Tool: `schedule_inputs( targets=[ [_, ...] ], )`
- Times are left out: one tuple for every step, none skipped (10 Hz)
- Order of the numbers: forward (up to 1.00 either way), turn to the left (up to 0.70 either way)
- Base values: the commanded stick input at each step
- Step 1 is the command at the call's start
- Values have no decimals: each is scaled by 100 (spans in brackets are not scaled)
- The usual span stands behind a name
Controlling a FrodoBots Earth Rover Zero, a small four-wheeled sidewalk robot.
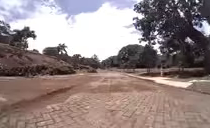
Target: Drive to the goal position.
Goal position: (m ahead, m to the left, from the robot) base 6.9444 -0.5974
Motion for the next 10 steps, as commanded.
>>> schedule_inputs(
  targets=[
    [100,0],
    [100,0],
    [100,0],
    [100,0],
    [100,0],
    [100,0],
    [100,0],
    [100,0],
    [100,0],
    [100,0]
  ],
)
